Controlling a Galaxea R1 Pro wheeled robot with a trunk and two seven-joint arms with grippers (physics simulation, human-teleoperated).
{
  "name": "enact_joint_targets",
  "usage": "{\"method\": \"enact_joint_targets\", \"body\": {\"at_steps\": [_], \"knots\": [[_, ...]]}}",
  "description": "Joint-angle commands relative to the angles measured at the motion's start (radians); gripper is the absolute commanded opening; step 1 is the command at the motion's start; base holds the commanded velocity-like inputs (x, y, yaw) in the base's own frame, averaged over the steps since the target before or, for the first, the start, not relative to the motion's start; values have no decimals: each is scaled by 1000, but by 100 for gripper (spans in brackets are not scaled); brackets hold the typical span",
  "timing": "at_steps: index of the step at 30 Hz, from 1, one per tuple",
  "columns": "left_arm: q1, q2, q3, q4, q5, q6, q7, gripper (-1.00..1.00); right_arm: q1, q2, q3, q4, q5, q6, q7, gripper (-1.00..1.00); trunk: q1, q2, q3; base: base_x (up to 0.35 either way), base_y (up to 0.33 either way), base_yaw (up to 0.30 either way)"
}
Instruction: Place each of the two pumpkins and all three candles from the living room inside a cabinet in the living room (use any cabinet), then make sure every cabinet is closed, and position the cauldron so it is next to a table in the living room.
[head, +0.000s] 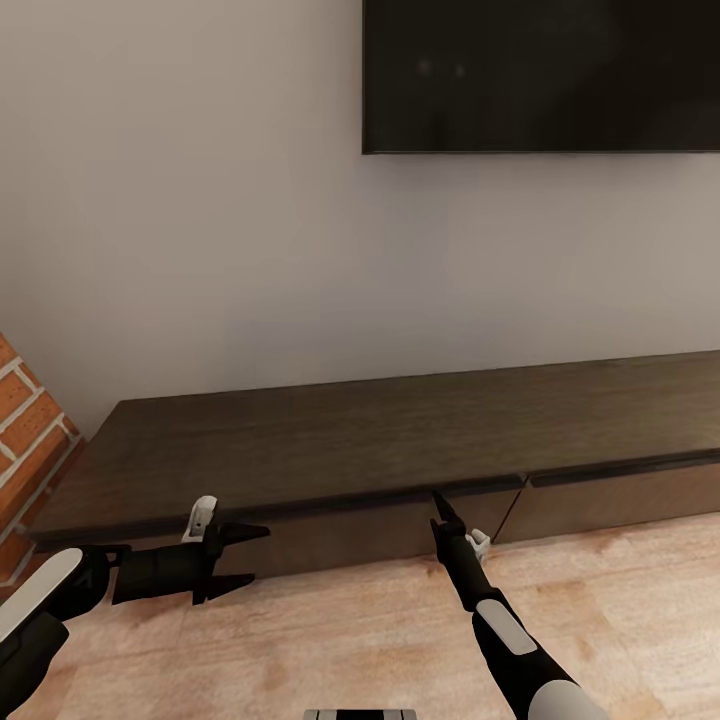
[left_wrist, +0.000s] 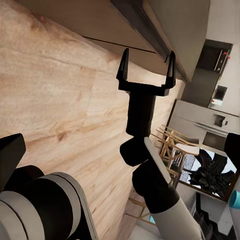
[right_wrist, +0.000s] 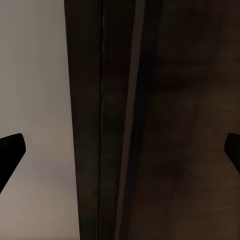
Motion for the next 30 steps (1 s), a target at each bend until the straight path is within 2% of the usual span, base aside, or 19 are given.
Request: {"method": "enact_joint_targets", "body": {"at_steps": [1,30], "knots": [[-1,1,-1,-1,10,0,9,100,-1,0,3,1,-11,4,3,100,0,0,-1,6,0,0],[-1,0,-3,0,10,0,10,100,-1,0,3,1,-12,4,3,100,0,0,-1,44,-15,0]]}}
